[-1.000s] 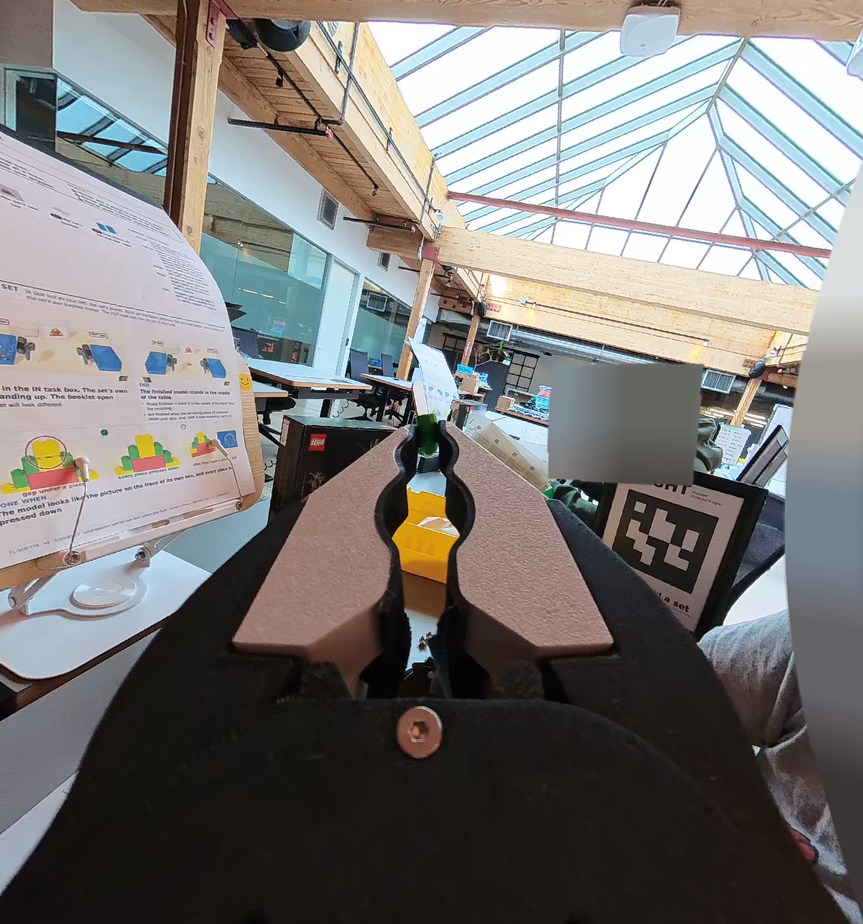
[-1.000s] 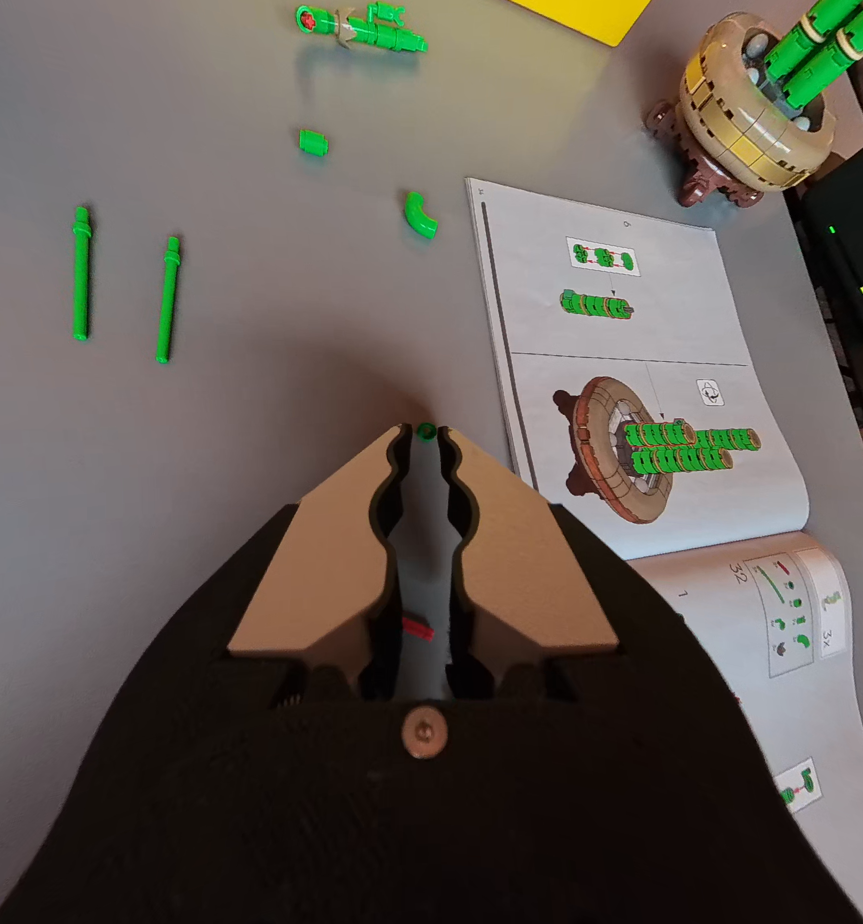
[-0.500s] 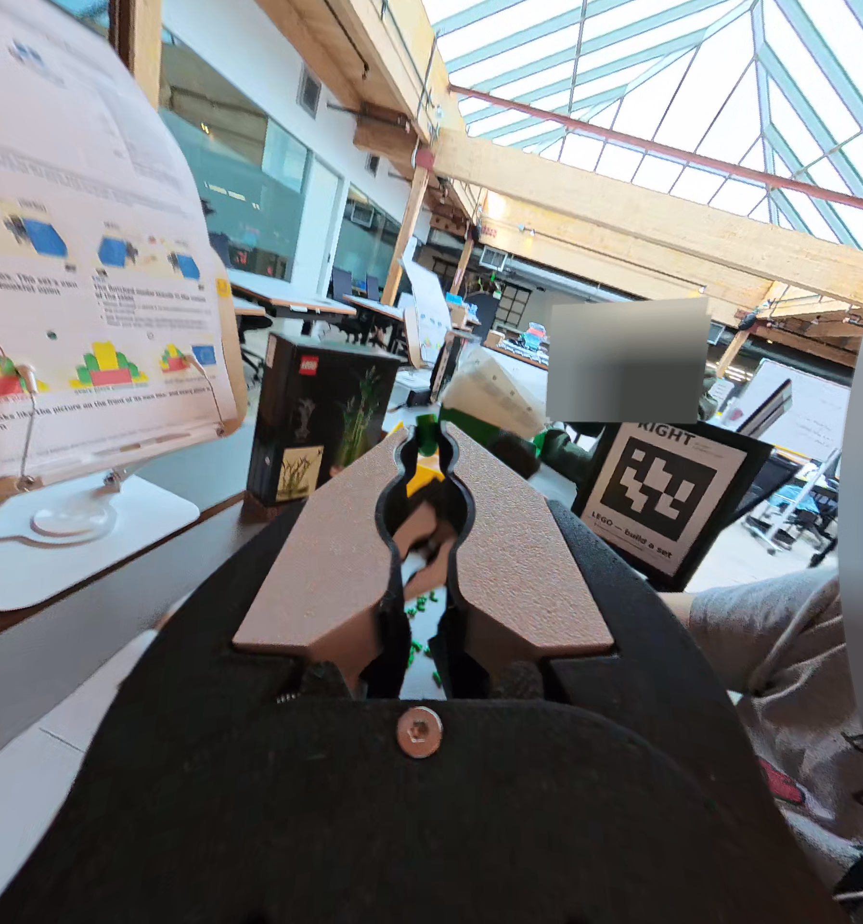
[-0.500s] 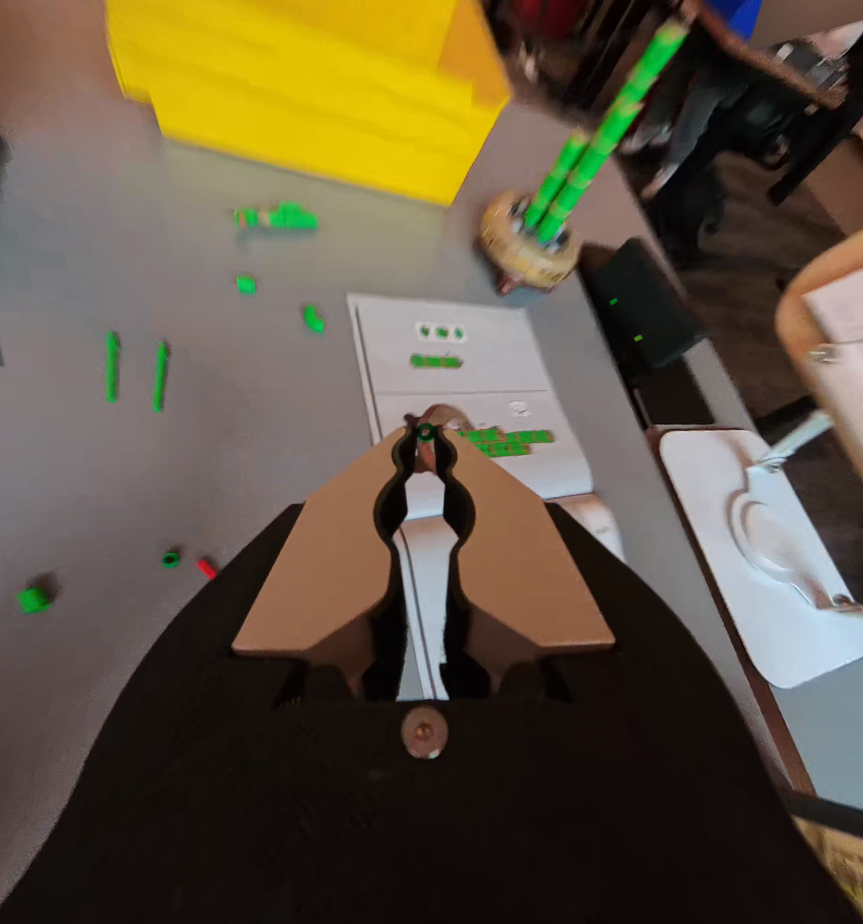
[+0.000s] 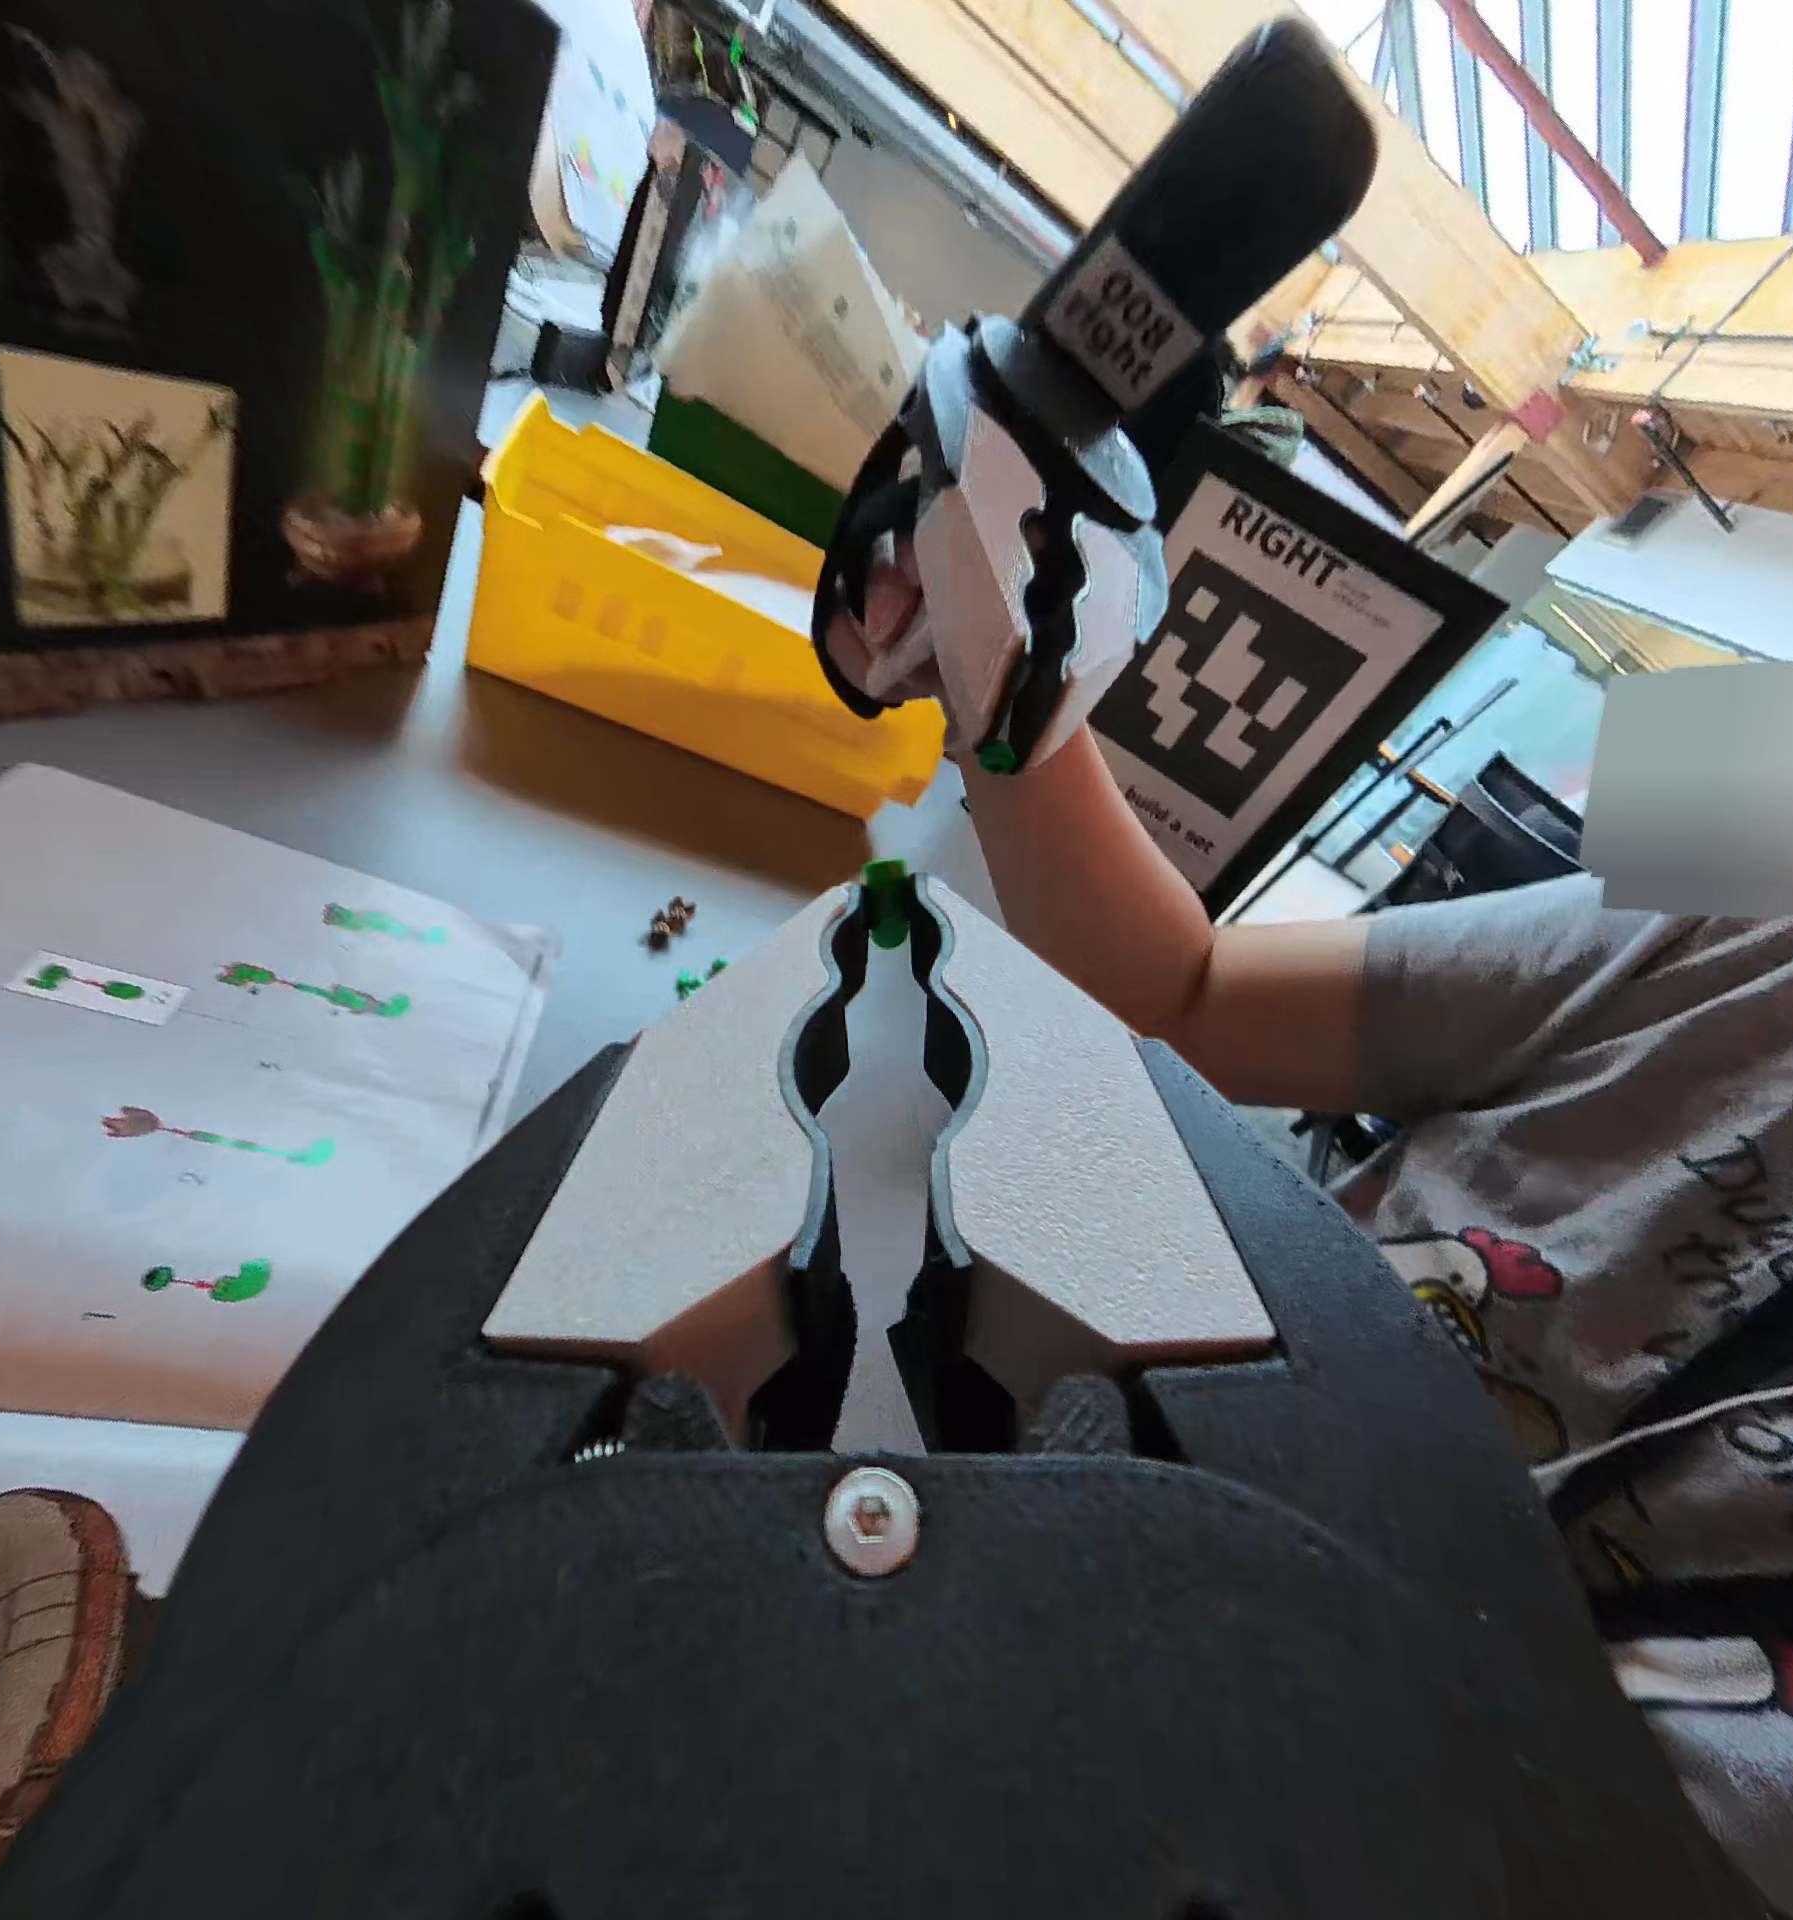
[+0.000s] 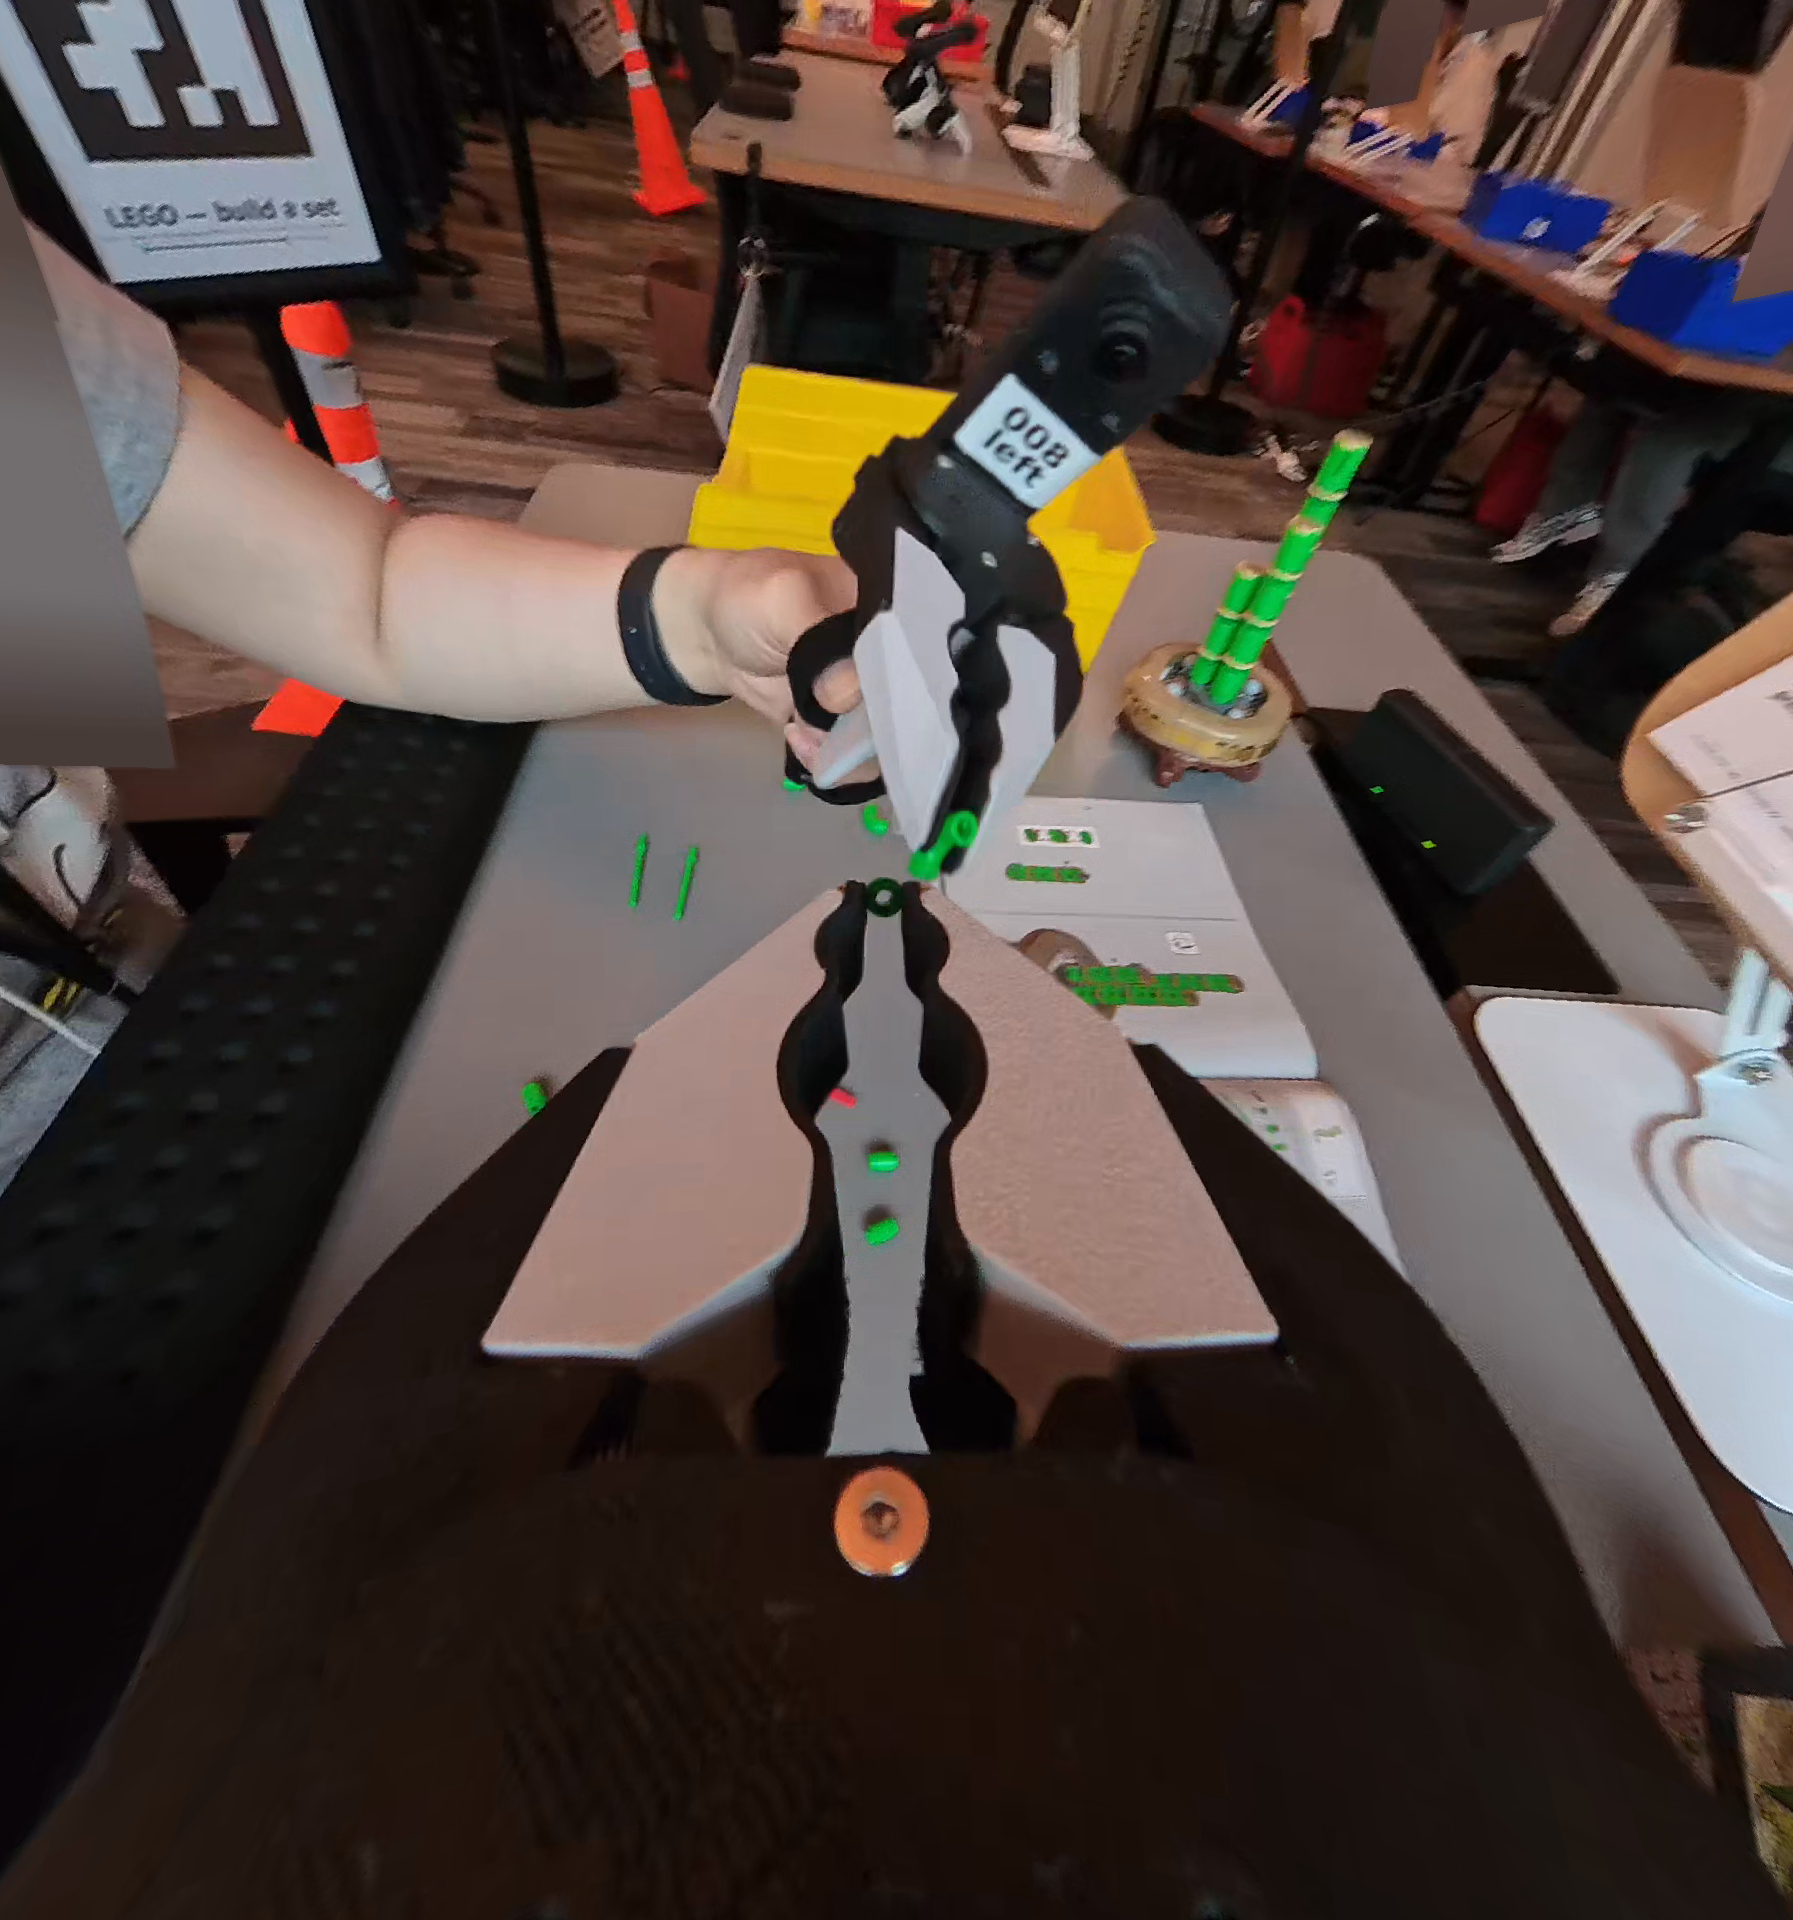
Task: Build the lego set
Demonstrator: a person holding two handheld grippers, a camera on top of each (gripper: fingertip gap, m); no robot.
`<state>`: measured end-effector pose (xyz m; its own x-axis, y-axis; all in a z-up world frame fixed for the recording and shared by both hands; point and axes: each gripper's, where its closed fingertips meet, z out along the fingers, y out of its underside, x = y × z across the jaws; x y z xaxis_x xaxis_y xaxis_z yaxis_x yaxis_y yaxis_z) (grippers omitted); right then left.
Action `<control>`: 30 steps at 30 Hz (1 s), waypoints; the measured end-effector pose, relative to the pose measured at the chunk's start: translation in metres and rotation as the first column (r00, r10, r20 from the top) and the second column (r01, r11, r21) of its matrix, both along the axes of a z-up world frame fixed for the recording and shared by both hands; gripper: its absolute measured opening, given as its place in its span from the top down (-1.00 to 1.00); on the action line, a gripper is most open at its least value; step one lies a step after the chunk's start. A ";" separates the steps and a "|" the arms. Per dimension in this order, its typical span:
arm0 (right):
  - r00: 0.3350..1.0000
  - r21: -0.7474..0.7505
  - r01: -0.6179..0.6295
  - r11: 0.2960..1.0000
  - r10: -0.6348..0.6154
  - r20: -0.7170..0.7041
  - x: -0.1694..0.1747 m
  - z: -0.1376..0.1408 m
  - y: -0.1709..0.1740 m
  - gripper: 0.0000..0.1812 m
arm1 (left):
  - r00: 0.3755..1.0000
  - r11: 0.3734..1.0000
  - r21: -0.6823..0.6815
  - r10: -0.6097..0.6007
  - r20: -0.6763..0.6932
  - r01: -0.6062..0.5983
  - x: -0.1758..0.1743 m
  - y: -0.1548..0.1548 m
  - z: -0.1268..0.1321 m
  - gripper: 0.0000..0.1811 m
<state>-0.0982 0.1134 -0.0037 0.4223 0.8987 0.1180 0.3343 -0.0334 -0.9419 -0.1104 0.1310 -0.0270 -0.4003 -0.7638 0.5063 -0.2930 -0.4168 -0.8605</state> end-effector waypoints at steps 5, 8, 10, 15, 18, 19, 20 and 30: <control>0.995 -0.071 -0.068 0.995 0.072 0.062 -0.010 -0.023 -0.004 0.95 | 0.992 0.994 0.021 -0.103 -0.069 0.105 0.002 -0.022 -0.014 0.94; 0.993 -0.083 -0.094 0.992 0.100 0.066 -0.015 -0.026 -0.007 0.95 | 0.985 0.987 0.076 -0.133 -0.110 0.142 0.001 -0.031 -0.020 0.94; 0.990 -0.094 -0.113 0.989 0.120 0.070 -0.017 -0.028 -0.009 0.95 | 0.980 0.980 0.113 -0.148 -0.134 0.163 0.000 -0.037 -0.024 0.94; 0.982 -0.121 -0.154 0.981 0.166 0.094 -0.020 -0.036 -0.016 0.95 | 0.969 0.970 0.129 -0.182 -0.164 0.204 -0.001 -0.048 -0.026 0.94; 0.978 -0.135 -0.166 0.977 0.181 0.107 -0.021 -0.041 -0.018 0.95 | 0.967 0.972 0.101 -0.195 -0.164 0.213 -0.002 -0.049 -0.024 0.94; 0.978 -0.141 -0.166 0.976 0.182 0.105 -0.021 -0.042 -0.018 0.95 | 0.966 0.972 0.093 -0.198 -0.168 0.216 -0.002 -0.050 -0.024 0.94; 0.977 -0.145 -0.170 0.975 0.186 0.101 -0.021 -0.042 -0.018 0.95 | 0.964 0.972 0.088 -0.201 -0.172 0.219 -0.002 -0.050 -0.025 0.94; 0.972 -0.178 -0.213 0.961 0.228 0.064 -0.025 -0.046 -0.022 0.95 | 0.950 0.963 0.075 -0.240 -0.199 0.259 -0.005 -0.055 -0.029 0.94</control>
<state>-0.1229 0.0918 -0.0497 0.2065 0.9783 -0.0168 0.4279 -0.1058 -0.8976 -0.1153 0.0765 -0.0563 -0.4899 -0.7020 0.5169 -0.5360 -0.2251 -0.8137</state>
